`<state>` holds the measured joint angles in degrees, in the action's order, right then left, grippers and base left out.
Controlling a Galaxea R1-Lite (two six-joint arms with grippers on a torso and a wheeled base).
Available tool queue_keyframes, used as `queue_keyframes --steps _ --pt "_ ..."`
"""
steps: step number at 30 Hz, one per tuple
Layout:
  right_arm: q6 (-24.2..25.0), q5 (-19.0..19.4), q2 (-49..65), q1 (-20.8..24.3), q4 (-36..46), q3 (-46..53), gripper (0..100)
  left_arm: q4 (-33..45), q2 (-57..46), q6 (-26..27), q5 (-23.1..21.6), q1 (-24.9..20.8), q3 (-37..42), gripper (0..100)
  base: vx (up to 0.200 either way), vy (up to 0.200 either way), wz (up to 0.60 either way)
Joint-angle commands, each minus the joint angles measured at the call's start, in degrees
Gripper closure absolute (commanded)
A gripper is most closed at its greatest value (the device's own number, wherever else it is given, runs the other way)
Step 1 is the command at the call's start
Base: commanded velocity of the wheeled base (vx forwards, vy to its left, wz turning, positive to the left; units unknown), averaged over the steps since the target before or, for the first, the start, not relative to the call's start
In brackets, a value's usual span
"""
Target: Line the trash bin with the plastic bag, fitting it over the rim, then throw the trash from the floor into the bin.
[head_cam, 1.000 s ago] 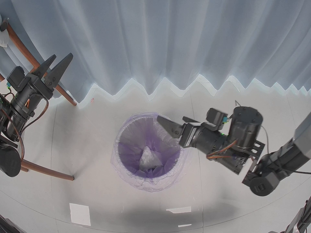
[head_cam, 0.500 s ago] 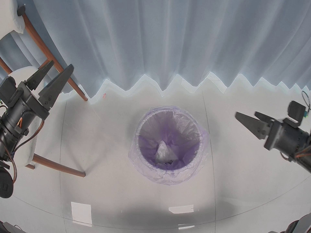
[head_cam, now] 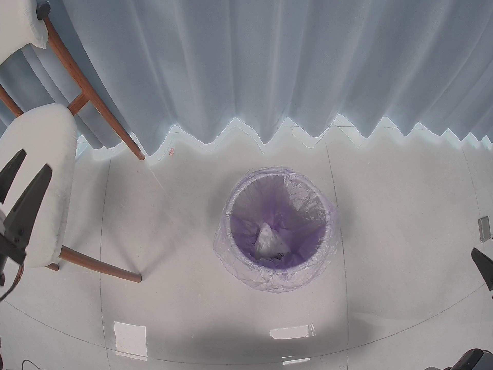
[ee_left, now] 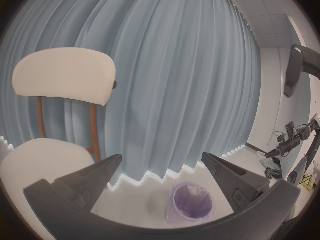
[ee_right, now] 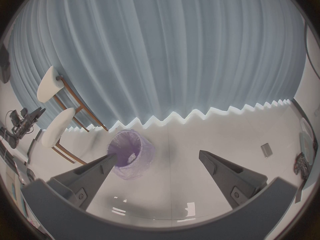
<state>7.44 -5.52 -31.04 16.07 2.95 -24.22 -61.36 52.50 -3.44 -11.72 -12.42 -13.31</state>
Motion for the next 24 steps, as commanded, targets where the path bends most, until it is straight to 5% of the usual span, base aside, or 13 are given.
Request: queue_keyframes --steps 1,2,3,4,9,14,16,20,24 --pt "-3.31 -3.79 25.32 -7.45 15.24 6.73 0 48.87 -44.42 4.67 6.27 3.55 1.45 0 0.000 0.200 0.00" --pt "-3.31 -3.79 25.32 -7.45 15.24 6.73 0 48.87 -44.42 4.67 6.27 3.55 1.45 0 0.000 0.200 0.00" --pt "-3.13 -5.64 25.32 -7.45 14.54 7.70 0 59.51 -48.11 4.58 6.53 4.60 -1.45 0 0.000 0.200 0.00" --pt "-3.13 -5.82 25.24 -7.45 14.54 7.88 0 61.27 -48.02 4.58 6.71 4.60 -1.98 0 0.000 0.200 0.00" --pt "-4.54 -6.08 25.24 -8.95 15.33 10.16 0 61.18 -47.41 4.76 11.28 4.60 -2.68 0 0.000 0.200 0.00" --pt "-7.70 -5.20 26.12 -16.51 18.41 12.71 0 68.39 -47.50 9.06 19.63 4.86 4.87 0 0.000 0.200 0.00" --pt "-7.79 -4.32 26.38 -16.86 18.41 12.71 0 67.95 -47.50 8.89 20.33 4.86 7.42 0 0.000 0.100 0.00" --pt "-7.79 6.05 31.04 -16.16 18.06 13.24 0 59.16 -47.41 7.92 20.06 4.78 13.31 0 0.000 0.000 0.00" --pt "-5.24 4.12 31.04 -16.16 17.97 13.32 0 59.16 -47.32 5.72 20.94 4.78 13.31 0 0.000 0.000 0.00"
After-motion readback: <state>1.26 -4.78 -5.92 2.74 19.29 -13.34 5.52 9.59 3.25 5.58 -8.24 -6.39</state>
